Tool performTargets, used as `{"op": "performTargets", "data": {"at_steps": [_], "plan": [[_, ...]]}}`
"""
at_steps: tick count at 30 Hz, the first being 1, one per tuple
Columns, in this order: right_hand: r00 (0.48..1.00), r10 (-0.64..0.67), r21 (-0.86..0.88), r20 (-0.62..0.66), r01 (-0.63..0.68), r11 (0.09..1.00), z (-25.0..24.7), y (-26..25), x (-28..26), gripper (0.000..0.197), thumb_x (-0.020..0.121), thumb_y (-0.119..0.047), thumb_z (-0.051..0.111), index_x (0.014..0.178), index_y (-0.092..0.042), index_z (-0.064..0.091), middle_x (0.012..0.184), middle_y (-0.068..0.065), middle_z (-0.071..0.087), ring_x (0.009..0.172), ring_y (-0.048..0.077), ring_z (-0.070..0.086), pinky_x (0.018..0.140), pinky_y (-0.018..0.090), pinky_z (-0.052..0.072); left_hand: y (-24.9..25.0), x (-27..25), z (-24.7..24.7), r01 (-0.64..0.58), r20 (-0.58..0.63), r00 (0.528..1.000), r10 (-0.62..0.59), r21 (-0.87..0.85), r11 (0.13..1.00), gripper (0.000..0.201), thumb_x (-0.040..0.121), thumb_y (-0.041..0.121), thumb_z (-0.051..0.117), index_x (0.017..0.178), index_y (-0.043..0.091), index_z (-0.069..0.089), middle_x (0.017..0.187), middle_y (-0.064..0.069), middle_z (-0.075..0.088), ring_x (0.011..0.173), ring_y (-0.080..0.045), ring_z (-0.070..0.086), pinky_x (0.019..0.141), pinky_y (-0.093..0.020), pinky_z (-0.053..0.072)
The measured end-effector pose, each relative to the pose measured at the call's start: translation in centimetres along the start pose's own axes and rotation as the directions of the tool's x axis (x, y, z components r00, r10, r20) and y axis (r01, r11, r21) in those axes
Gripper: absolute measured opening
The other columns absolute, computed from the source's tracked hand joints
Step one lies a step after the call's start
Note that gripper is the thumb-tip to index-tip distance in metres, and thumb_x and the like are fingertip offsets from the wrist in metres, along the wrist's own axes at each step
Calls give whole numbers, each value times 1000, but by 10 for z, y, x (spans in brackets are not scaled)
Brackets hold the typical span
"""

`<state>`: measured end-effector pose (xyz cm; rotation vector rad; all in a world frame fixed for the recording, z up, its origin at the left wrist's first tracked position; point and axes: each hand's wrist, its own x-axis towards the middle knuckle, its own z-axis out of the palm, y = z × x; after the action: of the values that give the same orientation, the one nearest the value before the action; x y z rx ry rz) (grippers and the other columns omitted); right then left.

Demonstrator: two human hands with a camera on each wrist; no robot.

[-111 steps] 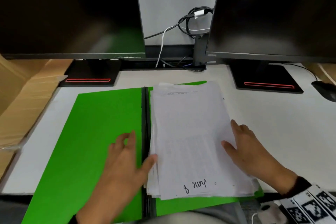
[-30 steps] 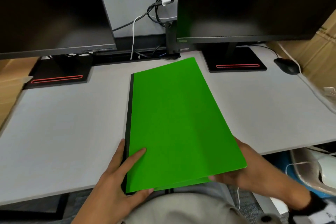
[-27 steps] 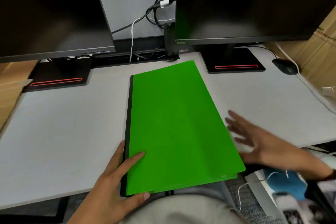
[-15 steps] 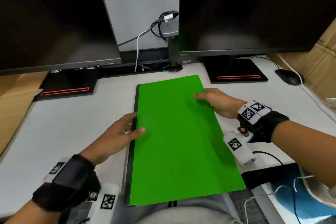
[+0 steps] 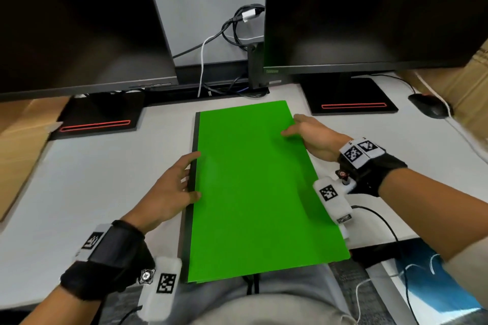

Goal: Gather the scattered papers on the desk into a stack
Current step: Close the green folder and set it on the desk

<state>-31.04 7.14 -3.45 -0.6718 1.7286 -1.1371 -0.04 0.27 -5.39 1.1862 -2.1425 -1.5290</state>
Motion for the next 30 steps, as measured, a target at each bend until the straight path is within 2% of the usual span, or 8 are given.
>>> {"op": "performTargets", "data": {"at_steps": [7,11,14,17,19,22,25,30], "plan": [[997,-39,-119,-67,31,992,-15,12,-58,84,92,-23,62,154,-18,6,160,5,15,144,20,24,117,38,26,2,-36,21,-13,-138,990,-11,-176,984,73,84,2,71,140,32,35,133,17,43,129,-5,37,110,-25,31],[974,-147,-29,-175,144,989,-10,57,-129,84,84,-44,64,152,-25,20,154,-7,32,138,6,34,108,25,29,-17,-71,38,-91,-286,958,7,-285,954,75,74,24,68,142,33,37,141,16,46,131,1,44,112,-22,33],[975,-193,-13,-112,193,981,12,85,-151,73,90,-34,57,152,-28,18,153,-19,25,137,-7,26,108,16,22,-25,-79,54,-133,-263,964,50,-307,942,67,81,27,73,138,38,38,133,35,50,125,17,44,102,-7,37],[969,-221,-16,-109,220,975,18,95,-149,100,68,-68,64,151,-30,22,148,-26,26,129,-21,27,105,7,24,-28,-78,61,-146,-271,961,56,-326,934,67,86,18,70,142,32,38,132,34,52,121,19,46,95,-3,39],[963,-208,79,-172,224,971,14,95,-146,92,71,-59,63,150,-31,24,151,-22,29,133,-13,30,109,13,27,-26,-78,60,-139,-283,959,33,-365,921,67,89,5,66,145,28,37,131,34,48,117,24,45,90,0,39],[972,-215,-65,-98,209,976,22,95,-144,80,85,-30,63,151,-29,18,152,-23,20,139,-7,19,116,20,16,-29,-78,61,-130,-281,959,45,-293,947,70,84,16,74,142,32,38,134,33,46,116,25,45,91,1,38],[970,-205,44,-131,213,976,23,94,-140,72,92,-11,59,151,-23,20,154,-14,27,139,-2,26,117,26,22,-28,-77,58,-98,-303,953,-7,-331,939,74,84,-4,70,141,31,39,138,22,47,111,27,46,91,-1,40],[947,-314,-300,-59,284,911,26,100,-130,72,87,-6,66,148,-22,32,152,-12,31,140,-2,25,111,8,17,-23,-80,52,-66,-237,970,51,-56,996,80,67,18,65,142,35,41,156,5,36,143,-4,32,121,-36,23]]}}
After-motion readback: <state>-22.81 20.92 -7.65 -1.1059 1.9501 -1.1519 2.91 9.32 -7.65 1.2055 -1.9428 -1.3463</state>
